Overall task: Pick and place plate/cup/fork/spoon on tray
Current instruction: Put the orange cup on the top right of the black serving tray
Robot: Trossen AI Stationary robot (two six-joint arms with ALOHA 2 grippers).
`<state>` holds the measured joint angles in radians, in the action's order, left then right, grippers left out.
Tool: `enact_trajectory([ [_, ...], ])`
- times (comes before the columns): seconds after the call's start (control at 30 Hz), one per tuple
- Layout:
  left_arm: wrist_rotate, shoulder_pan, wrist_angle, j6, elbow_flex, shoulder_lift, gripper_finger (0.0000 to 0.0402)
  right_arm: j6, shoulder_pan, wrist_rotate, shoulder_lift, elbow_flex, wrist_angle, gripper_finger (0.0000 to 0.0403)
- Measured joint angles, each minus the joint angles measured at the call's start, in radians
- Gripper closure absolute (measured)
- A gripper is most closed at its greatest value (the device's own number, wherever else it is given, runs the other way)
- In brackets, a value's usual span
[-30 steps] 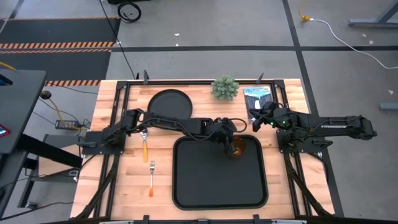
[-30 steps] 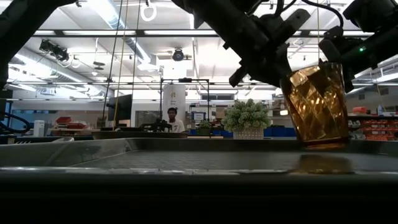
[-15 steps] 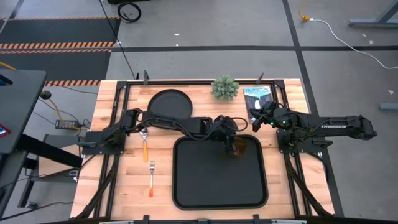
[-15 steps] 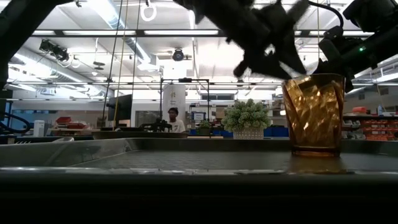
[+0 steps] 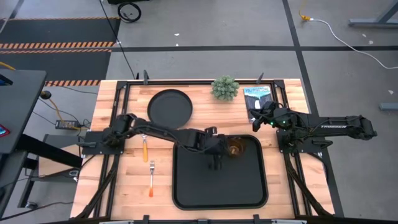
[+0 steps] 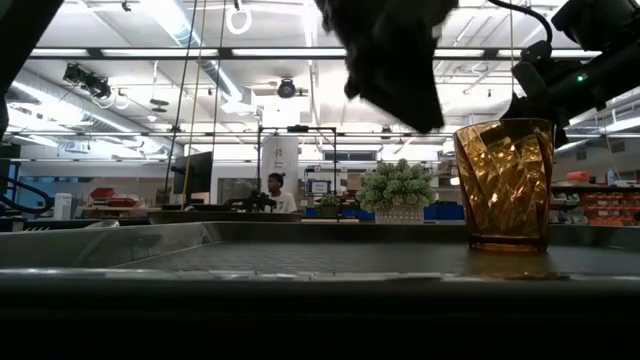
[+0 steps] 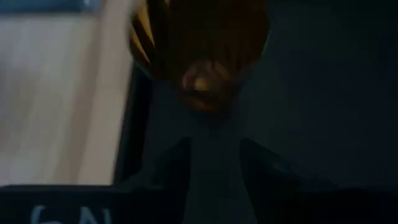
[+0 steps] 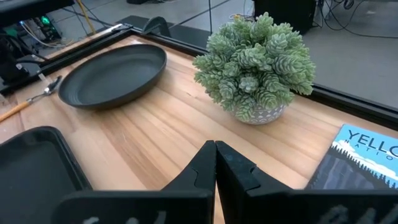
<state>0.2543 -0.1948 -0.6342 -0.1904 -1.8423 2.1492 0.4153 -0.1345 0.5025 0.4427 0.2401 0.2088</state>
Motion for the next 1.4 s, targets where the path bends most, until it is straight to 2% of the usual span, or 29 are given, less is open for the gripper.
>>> enact_trajectory([
  [0.3, 0.000, 0.017, 0.148, -0.008, 0.001, 0.140, 0.0260, 0.000, 0.000, -0.006, 0.009, 0.000, -0.004, 0.0387],
  [0.83, -0.005, 0.036, 0.416, -0.040, 0.001, 0.236, 0.0260, 0.000, 0.000, -0.027, 0.024, 0.000, -0.024, 0.0387],
  [1.4, 0.015, 0.048, 0.583, -0.008, 0.000, 0.238, 0.0260, -0.007, 0.000, -0.030, 0.030, 0.000, -0.036, 0.0387],
])
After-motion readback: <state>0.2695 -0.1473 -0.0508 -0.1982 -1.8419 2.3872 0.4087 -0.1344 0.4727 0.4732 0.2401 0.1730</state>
